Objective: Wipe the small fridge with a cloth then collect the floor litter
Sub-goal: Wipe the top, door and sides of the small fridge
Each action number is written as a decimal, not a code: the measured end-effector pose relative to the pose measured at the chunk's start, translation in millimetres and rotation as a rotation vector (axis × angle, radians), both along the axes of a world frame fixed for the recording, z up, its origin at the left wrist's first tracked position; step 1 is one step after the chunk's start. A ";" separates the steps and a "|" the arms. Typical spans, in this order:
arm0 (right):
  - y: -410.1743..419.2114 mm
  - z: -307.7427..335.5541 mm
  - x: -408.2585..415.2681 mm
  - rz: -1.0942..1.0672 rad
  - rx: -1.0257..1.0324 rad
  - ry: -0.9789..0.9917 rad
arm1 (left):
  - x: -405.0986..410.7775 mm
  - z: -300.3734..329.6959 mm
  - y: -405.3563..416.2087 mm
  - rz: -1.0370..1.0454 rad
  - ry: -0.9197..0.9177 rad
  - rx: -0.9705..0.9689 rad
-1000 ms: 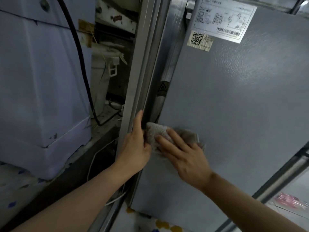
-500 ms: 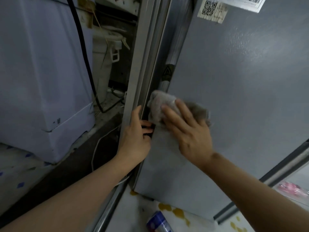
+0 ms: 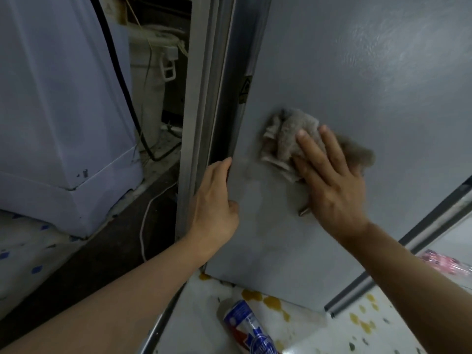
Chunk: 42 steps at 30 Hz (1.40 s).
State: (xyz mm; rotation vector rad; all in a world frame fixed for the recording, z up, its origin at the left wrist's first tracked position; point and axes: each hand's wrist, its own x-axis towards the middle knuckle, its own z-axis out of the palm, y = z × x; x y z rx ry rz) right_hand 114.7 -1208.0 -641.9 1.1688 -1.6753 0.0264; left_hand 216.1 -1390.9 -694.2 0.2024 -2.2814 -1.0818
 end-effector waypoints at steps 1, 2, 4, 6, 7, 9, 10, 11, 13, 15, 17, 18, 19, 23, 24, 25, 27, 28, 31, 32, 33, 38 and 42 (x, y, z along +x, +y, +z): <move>4.2 -13.1 -1.1 0.007 -0.003 -0.027 | -0.1 -0.8 3.1 0.012 0.000 -0.023; 9.9 -31.4 0.3 0.003 0.036 -0.051 | -0.2 -2.4 6.4 0.021 -0.013 -0.042; 24.8 -70.5 4.8 0.001 0.211 -0.078 | 0.7 -6.3 12.9 0.047 -0.045 -0.080; 40.8 -92.9 7.8 -0.017 0.396 -0.087 | 1.8 -8.6 19.8 0.072 -0.051 -0.115; 45.8 -94.2 7.4 -0.035 0.457 -0.066 | 2.4 -9.2 23.1 0.084 -0.047 -0.145; 52.3 -82.8 4.2 -0.070 0.498 0.004 | 4.6 -9.3 30.6 0.097 -0.051 -0.221; 55.3 -71.3 3.1 -0.077 0.467 0.019 | 5.8 -8.7 34.3 0.101 -0.058 -0.254; 58.5 -56.3 2.0 -0.073 0.401 0.024 | 7.0 -7.4 37.4 0.107 -0.062 -0.284; 67.6 -21.6 -1.8 -0.043 0.232 0.033 | 7.9 -3.9 42.9 0.118 -0.047 -0.343; 76.5 8.3 -8.9 -0.051 0.075 0.079 | 5.1 -0.1 49.7 0.103 -0.025 -0.408; 79.1 19.3 -14.8 -0.075 -0.082 0.084 | 0.2 1.8 57.7 0.080 -0.021 -0.453; 79.1 14.4 -16.0 -0.075 -0.145 0.066 | -2.5 1.6 61.7 0.083 -0.022 -0.462; 80.6 1.8 -15.2 -0.064 -0.172 0.036 | -4.5 0.4 65.2 0.090 -0.027 -0.469; 108.2 -75.8 0.2 -0.030 0.147 -0.085 | -6.8 -8.9 71.6 0.050 -0.035 -0.572; 117.1 -84.8 3.7 -0.049 0.263 -0.084 | -7.2 -10.4 73.7 0.024 -0.027 -0.614; 124.4 -85.9 5.0 -0.070 0.364 -0.073 | -8.3 -10.9 76.8 -0.004 -0.015 -0.653; 134.3 -72.9 1.9 -0.077 0.443 -0.045 | -11.2 -9.6 86.2 -0.051 0.003 -0.710; 138.4 -61.9 -1.5 -0.073 0.409 -0.029 | -13.3 -8.0 91.8 -0.066 0.007 -0.724; 150.6 -20.4 -14.1 -0.082 0.206 0.016 | -18.9 -3.5 105.5 -0.068 0.007 -0.716; 153.7 -10.3 -16.7 -0.099 0.150 0.042 | -20.4 -2.9 109.0 -0.066 0.008 -0.708; 155.6 -4.6 -18.1 -0.125 0.089 0.056 | -21.4 -2.5 111.8 -0.063 0.012 -0.703; 161.9 -59.1 -7.6 -0.162 -0.046 -0.109 | -26.5 -8.2 120.6 -0.029 0.006 -0.717; 181.7 -75.4 1.8 -0.128 0.247 -0.146 | -30.8 -8.1 133.1 -0.086 0.049 -0.776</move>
